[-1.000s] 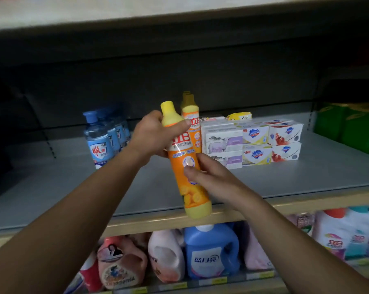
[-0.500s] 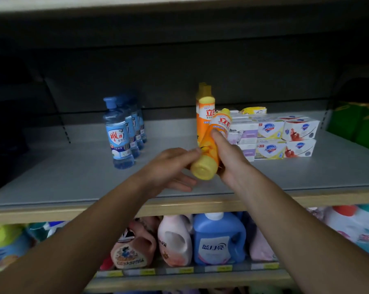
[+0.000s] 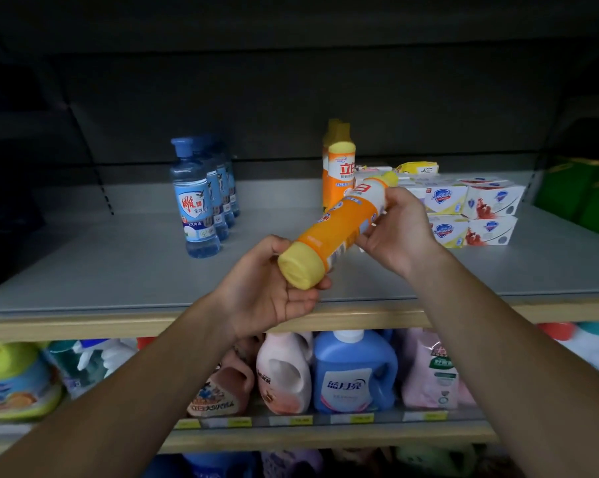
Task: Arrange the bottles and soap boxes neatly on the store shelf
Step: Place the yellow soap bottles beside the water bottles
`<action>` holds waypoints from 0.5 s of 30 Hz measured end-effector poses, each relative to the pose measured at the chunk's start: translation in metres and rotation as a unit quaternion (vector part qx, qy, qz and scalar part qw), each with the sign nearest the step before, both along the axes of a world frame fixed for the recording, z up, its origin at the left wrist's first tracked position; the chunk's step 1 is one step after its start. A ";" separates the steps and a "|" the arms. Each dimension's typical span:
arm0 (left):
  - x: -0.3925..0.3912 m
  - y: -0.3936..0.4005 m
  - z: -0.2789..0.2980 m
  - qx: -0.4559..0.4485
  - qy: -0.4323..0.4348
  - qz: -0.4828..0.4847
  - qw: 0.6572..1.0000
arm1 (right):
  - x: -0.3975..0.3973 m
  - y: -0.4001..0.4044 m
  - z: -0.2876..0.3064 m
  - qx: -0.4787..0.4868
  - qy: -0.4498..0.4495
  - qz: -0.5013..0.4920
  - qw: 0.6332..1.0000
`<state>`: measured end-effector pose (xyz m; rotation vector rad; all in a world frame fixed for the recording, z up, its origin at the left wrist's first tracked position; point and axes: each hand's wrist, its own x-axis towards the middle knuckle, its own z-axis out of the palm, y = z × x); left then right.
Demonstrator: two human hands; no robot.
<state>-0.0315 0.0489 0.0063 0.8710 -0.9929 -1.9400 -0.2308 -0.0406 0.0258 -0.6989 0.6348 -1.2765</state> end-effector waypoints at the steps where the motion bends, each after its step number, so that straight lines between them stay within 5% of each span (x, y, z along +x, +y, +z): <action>1: 0.001 0.000 -0.002 0.001 -0.016 -0.009 1.000 | 0.001 0.000 0.001 -0.010 0.014 -0.008 1.000; 6: -0.007 -0.005 -0.008 -0.092 -0.162 0.086 0.979 | 0.013 0.001 0.017 -0.073 0.263 -0.056 0.960; 10: -0.019 -0.004 -0.013 -0.221 -0.288 0.200 0.910 | 0.029 0.000 0.028 -0.100 0.400 -0.091 0.906; 12: -0.023 -0.001 -0.015 -0.235 -0.277 0.228 0.903 | 0.036 -0.002 0.031 -0.109 0.429 -0.094 0.892; 15: -0.022 0.005 -0.010 -0.110 -0.092 0.179 0.973 | 0.038 -0.003 0.030 -0.091 0.376 -0.031 0.922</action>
